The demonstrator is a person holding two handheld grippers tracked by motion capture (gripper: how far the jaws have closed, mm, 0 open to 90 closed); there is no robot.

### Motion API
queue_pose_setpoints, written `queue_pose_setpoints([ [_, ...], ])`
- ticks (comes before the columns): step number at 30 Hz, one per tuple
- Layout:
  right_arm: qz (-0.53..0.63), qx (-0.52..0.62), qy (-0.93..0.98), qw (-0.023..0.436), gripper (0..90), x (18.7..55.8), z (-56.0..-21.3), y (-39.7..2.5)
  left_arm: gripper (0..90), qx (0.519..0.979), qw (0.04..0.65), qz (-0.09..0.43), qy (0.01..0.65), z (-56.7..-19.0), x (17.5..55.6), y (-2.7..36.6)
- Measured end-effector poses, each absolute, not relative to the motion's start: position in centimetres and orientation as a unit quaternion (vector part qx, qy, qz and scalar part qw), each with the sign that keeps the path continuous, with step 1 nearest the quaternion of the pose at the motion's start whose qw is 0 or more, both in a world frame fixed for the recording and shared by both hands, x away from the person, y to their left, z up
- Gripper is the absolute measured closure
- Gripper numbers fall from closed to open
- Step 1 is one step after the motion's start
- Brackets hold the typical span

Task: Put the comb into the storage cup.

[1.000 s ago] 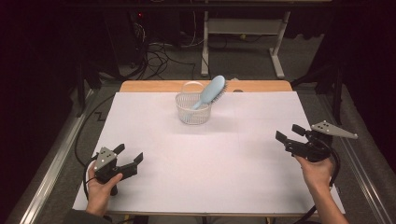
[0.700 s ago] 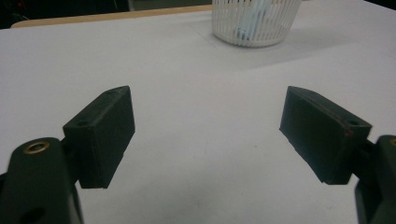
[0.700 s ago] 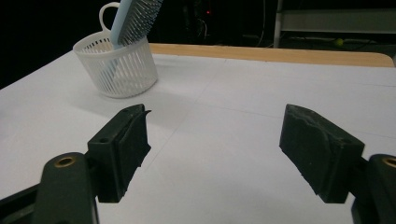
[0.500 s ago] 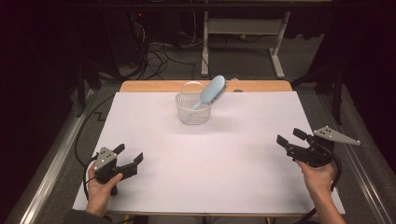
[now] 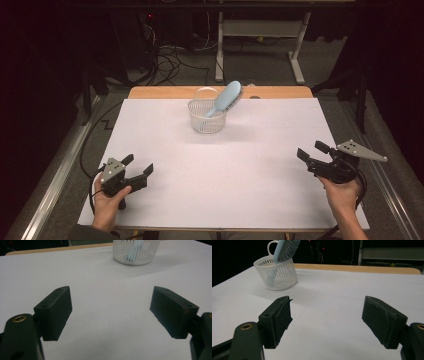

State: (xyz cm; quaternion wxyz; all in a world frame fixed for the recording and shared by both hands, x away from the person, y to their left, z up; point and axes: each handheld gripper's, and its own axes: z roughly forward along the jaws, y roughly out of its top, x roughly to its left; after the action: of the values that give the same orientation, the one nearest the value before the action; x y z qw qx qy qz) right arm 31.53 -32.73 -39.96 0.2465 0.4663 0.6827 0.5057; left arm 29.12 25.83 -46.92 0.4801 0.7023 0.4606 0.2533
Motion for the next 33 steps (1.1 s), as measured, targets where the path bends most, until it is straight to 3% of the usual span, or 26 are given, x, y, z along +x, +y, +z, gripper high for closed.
queue_pose_setpoints([
  [33,0.506,0.468,0.682,0.243,23.8,29.7,-41.8,-32.9,18.9,0.704,0.478,0.255,0.458,-46.9,29.1,25.8],
])
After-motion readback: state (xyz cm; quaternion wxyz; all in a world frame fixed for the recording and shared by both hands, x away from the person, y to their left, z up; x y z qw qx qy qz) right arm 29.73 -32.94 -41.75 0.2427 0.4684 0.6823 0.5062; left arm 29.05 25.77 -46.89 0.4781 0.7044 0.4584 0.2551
